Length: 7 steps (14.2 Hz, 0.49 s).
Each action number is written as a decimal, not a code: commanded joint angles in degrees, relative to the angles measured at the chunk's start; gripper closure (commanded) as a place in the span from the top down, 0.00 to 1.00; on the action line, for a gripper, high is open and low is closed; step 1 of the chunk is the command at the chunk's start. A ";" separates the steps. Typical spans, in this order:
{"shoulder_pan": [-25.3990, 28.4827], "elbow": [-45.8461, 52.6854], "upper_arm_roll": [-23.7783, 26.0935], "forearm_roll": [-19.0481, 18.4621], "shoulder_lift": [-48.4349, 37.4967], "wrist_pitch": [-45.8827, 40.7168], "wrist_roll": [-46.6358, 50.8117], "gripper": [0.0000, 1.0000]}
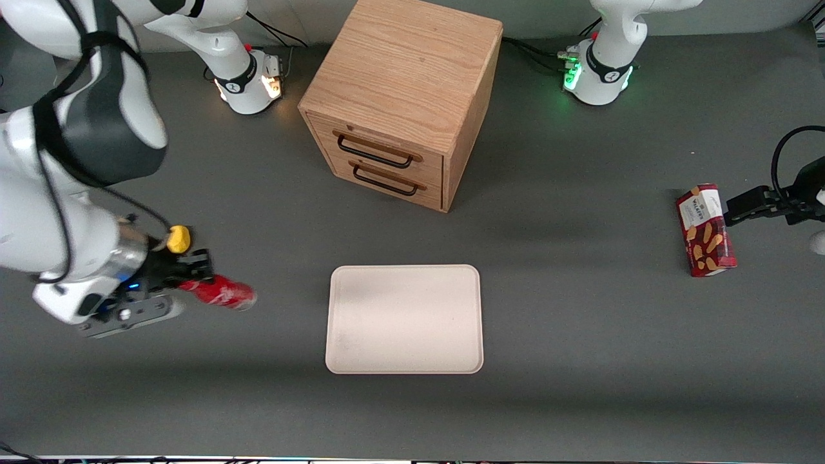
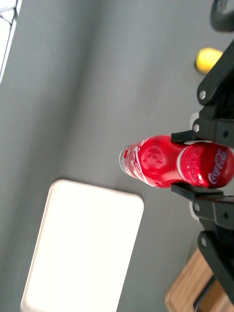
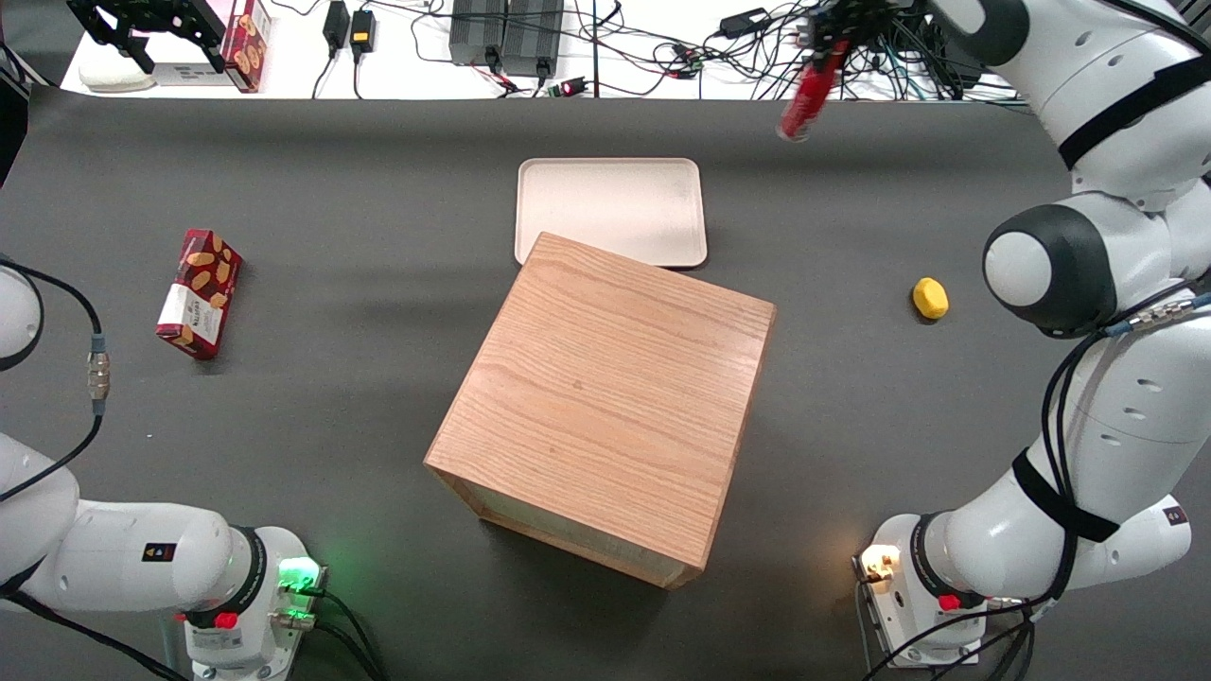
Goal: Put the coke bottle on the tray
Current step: 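Carry the held bottle with the right gripper over the white tray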
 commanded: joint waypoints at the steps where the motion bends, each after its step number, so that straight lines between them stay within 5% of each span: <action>1: 1.04 0.99 4.79 -2.89 1.85 2.66 9.30 0.00; 3: 4.29 0.99 6.12 -8.24 4.30 7.57 13.17 0.00; 7: 5.45 0.99 6.65 -9.15 9.84 17.59 15.47 0.00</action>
